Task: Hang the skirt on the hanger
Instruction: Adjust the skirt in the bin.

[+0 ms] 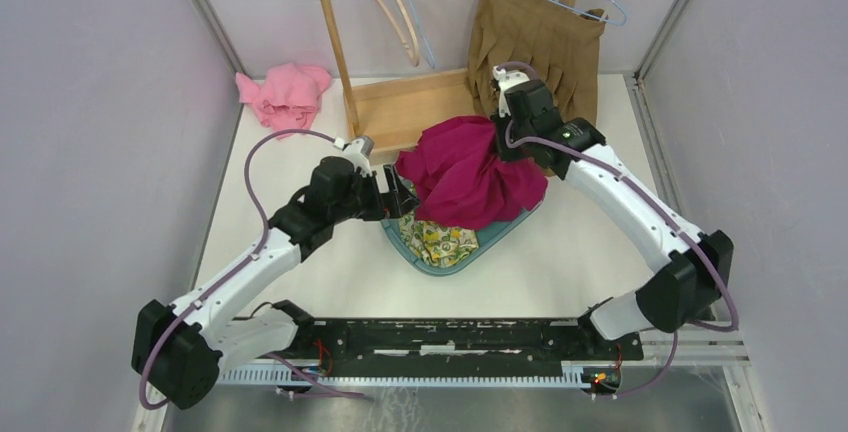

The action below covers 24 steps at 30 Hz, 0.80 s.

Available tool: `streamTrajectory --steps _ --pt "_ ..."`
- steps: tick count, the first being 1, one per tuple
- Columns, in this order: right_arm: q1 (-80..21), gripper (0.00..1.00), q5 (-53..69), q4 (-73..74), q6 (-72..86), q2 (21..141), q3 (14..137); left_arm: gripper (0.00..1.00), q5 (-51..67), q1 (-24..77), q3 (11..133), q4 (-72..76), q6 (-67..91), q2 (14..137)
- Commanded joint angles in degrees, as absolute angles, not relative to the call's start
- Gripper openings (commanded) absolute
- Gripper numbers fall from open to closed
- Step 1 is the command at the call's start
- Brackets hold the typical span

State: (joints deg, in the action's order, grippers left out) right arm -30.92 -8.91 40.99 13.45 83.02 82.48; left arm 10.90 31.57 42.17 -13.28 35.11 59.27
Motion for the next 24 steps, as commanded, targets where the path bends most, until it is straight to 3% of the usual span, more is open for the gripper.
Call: streamTrajectory --steps 1,11,24 --pt "-30.3 0.01 -4.8 33.4 16.5 86.8 79.3 0.99 10.8 32.5 43.8 -10.9 36.5 60.3" --pt "-29.4 0.01 -5.6 30.8 18.1 95.8 76.2 0.99 10.3 33.3 44.7 -10.6 36.1 63.0" --pt "-28.4 0.01 -11.2 36.8 17.1 89.5 82.8 0.99 10.1 33.8 44.7 -9.4 36.4 63.0"
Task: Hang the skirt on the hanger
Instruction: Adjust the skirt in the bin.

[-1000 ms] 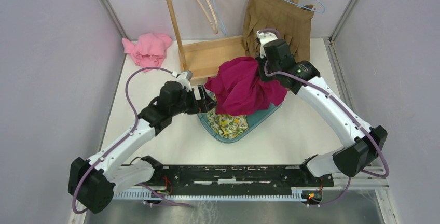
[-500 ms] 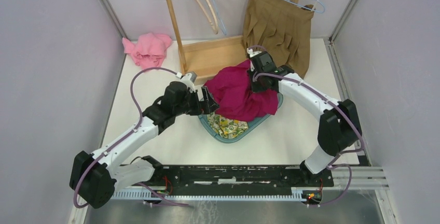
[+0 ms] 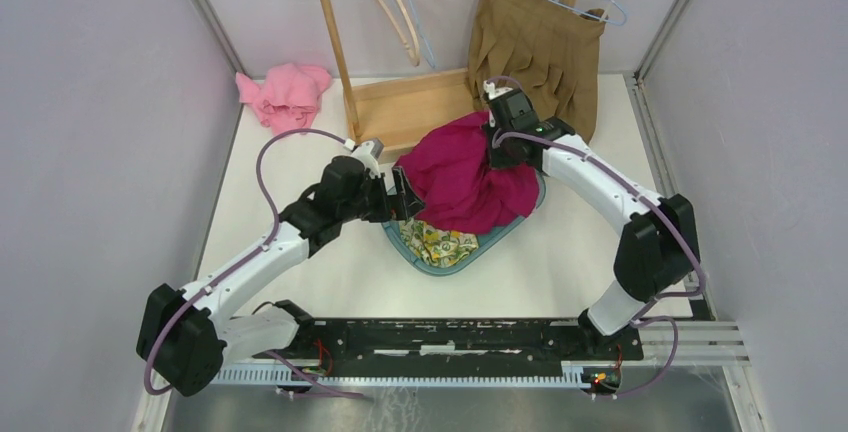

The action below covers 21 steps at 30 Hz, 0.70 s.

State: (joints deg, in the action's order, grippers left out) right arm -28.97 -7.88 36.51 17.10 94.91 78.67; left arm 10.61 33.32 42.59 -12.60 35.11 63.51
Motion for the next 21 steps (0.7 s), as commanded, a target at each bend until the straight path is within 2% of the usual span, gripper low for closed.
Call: streamTrajectory --steps 1,12,16,21 --pt "-28.5 0.02 -11.8 36.8 17.1 89.0 82.7 0.99 10.0 33.8 44.7 -9.4 36.3 62.8" --pt "-26.5 0.02 -12.3 36.1 17.5 92.2 81.0 0.99 9.8 34.2 44.8 -10.1 36.1 61.8" --pt "-25.9 0.07 -11.3 36.4 17.5 94.5 81.2 0.99 9.8 34.4 44.9 -10.3 36.1 61.3" --pt "-25.9 0.34 -10.4 37.5 17.2 93.0 81.4 0.99 9.7 34.4 45.2 -10.8 35.8 61.1"
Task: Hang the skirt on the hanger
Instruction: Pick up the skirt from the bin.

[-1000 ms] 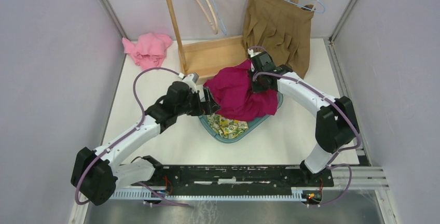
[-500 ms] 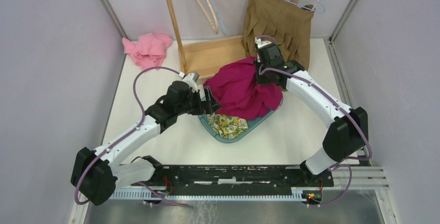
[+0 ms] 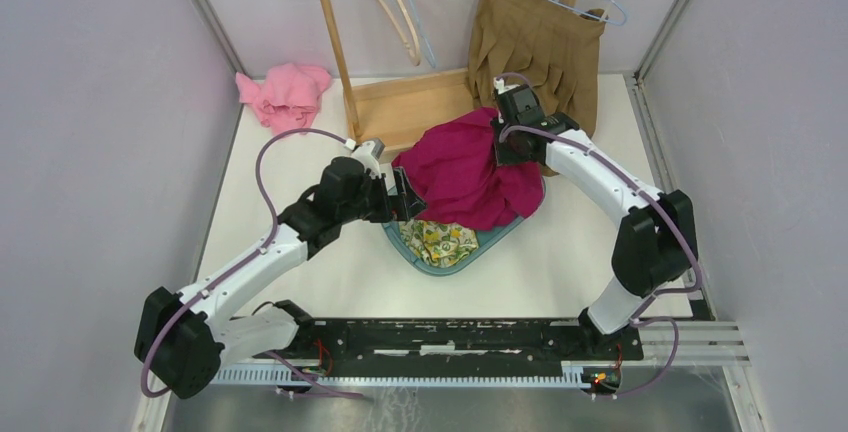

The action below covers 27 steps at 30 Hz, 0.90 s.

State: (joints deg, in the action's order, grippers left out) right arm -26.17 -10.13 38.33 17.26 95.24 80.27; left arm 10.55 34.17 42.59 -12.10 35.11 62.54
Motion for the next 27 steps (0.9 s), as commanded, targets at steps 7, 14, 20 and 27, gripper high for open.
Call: streamTrajectory --steps 7,14,20,27 --pt "-25.9 0.62 -8.6 42.2 16.7 87.7 83.4 0.99 9.5 34.5 45.2 -10.9 35.4 61.7" --pt "-25.9 0.69 -6.3 44.8 16.5 82.0 83.9 0.99 8.7 34.5 45.4 -11.5 34.8 61.7" --pt "-25.9 0.71 -4.4 45.6 16.6 78.0 84.7 0.99 8.7 34.5 45.2 -11.3 35.2 61.8" --pt "-25.9 0.72 0.8 45.8 16.3 74.7 85.3 0.99 8.6 34.5 45.2 -11.3 35.2 62.1"
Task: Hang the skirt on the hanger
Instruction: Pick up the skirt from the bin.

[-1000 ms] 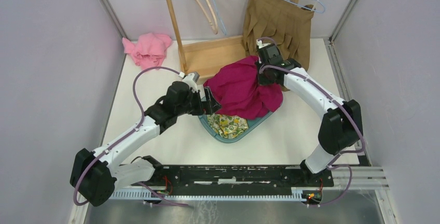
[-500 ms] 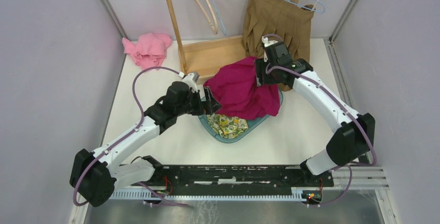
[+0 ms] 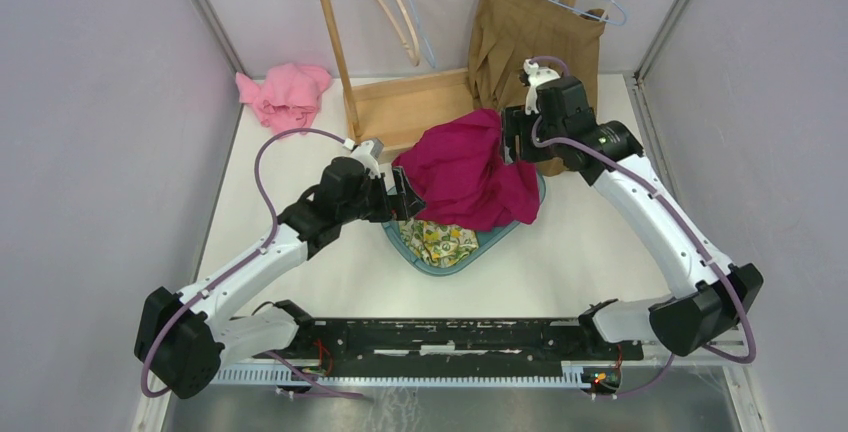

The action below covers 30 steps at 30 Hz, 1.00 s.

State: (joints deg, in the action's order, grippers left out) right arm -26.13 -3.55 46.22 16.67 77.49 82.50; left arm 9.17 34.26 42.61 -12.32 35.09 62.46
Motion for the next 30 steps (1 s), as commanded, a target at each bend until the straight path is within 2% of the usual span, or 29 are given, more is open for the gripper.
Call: streamTrajectory --steps 1,5,15,30 --pt "-26.0 0.72 2.4 45.9 16.3 74.6 85.6 0.99 8.5 34.5 45.2 -11.3 35.1 62.1" --pt "-27.0 0.72 8.0 46.7 16.2 75.7 86.2 0.99 8.6 34.5 45.4 -11.2 35.1 62.4" --pt "-37.6 0.72 6.2 45.7 15.1 79.5 83.2 0.99 8.3 34.5 45.4 -11.2 35.1 62.3" --pt "-39.8 0.72 7.0 41.1 15.2 88.5 77.2 0.99 8.3 34.5 46.3 -11.5 34.8 62.8"
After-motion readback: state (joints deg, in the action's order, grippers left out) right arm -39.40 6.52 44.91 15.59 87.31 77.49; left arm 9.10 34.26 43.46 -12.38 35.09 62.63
